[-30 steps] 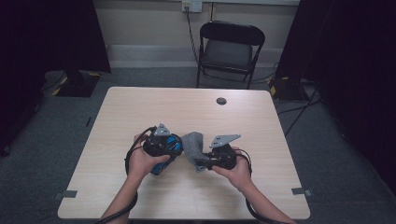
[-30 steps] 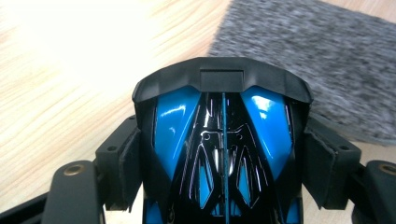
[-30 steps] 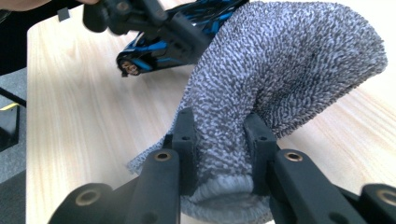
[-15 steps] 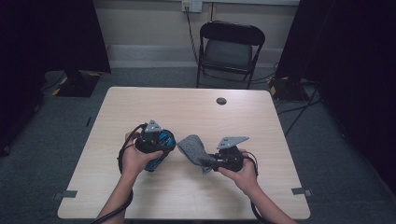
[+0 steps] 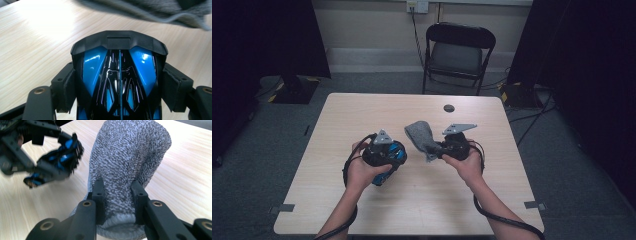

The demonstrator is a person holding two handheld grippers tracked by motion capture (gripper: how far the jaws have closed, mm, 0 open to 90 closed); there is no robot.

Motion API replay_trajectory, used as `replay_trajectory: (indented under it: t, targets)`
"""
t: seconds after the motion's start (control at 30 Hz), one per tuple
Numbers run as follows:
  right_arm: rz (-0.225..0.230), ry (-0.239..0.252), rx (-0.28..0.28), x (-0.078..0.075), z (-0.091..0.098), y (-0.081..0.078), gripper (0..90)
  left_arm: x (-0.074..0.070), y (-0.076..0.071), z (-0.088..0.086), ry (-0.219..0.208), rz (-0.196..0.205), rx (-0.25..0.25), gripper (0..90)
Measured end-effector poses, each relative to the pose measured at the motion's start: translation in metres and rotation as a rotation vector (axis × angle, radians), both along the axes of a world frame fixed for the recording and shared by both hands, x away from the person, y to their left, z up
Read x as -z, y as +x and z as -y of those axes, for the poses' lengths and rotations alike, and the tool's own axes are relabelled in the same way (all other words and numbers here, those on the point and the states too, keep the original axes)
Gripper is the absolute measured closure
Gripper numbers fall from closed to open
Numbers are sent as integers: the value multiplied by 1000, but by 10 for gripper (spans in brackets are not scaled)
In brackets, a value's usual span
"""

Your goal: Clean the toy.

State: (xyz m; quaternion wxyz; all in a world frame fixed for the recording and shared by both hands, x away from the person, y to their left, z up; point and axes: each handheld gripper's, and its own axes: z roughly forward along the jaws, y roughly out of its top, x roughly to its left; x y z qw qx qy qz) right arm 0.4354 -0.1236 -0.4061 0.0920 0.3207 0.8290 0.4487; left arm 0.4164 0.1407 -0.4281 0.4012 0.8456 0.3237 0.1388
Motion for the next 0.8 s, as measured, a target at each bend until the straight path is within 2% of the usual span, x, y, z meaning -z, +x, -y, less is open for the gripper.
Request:
replay_trajectory:
  t: [0.23,0.37,0.43,0.6,0.8]
  targets:
    - [-21,-14,-66,-1,-27,5,710,1,-3,8,22,-2,36,255]
    - [-23,-54,-106,3,-38,3,710,2,-3,8,24,-7,35,256]
    - [-26,-50,-114,4,-39,1,709,2,-3,7,17,-13,32,255]
    - [-30,-46,-131,4,-39,-1,710,3,-2,5,31,-3,26,255]
    - [-37,-26,-155,6,-34,-6,710,1,-1,-1,21,-2,6,256]
